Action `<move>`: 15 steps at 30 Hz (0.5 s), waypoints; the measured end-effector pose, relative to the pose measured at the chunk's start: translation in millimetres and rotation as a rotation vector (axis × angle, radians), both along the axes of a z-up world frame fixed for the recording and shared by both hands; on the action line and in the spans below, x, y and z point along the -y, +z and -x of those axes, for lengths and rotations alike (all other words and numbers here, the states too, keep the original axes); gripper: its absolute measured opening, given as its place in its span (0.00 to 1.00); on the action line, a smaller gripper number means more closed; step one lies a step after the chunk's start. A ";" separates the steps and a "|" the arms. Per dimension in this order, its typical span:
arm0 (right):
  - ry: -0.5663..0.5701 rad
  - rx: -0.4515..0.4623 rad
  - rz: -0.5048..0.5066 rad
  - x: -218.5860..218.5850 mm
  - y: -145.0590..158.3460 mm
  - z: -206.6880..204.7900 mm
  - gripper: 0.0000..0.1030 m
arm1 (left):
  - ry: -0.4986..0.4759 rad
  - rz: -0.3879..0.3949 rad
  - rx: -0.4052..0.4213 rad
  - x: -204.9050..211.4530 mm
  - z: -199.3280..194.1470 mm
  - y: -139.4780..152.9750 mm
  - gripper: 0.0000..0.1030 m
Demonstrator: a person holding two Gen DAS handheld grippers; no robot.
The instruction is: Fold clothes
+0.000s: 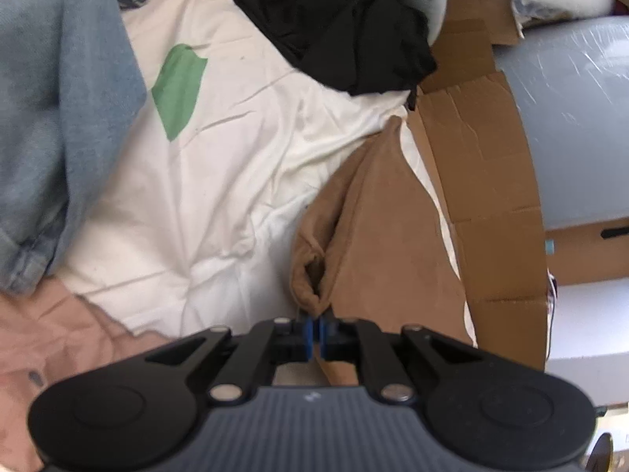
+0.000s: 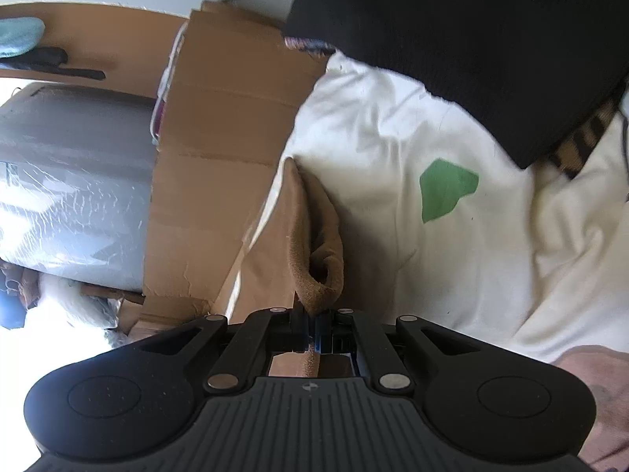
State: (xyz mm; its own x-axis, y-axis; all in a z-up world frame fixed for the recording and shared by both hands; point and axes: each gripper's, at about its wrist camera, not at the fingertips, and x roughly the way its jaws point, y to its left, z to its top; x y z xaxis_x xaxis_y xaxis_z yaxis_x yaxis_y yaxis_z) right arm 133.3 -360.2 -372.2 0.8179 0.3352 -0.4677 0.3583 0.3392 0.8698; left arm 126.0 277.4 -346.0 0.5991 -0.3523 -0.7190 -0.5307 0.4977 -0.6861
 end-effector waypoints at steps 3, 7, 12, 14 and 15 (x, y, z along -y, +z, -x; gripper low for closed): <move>0.008 0.007 0.012 3.8 11.4 10.2 0.01 | -0.014 -0.003 -0.001 3.9 8.8 7.8 0.03; 0.015 0.005 0.031 10.8 24.6 31.5 0.01 | -0.054 -0.009 -0.011 9.2 21.1 15.5 0.03; 0.014 -0.017 0.055 18.3 33.7 67.2 0.01 | -0.110 -0.017 -0.030 15.1 39.3 21.0 0.03; 0.009 -0.026 0.058 20.8 35.6 81.9 0.01 | -0.130 -0.021 -0.039 17.7 46.8 22.2 0.03; 0.008 -0.031 0.061 22.1 36.3 88.7 0.01 | -0.140 -0.024 -0.044 19.1 50.1 22.6 0.03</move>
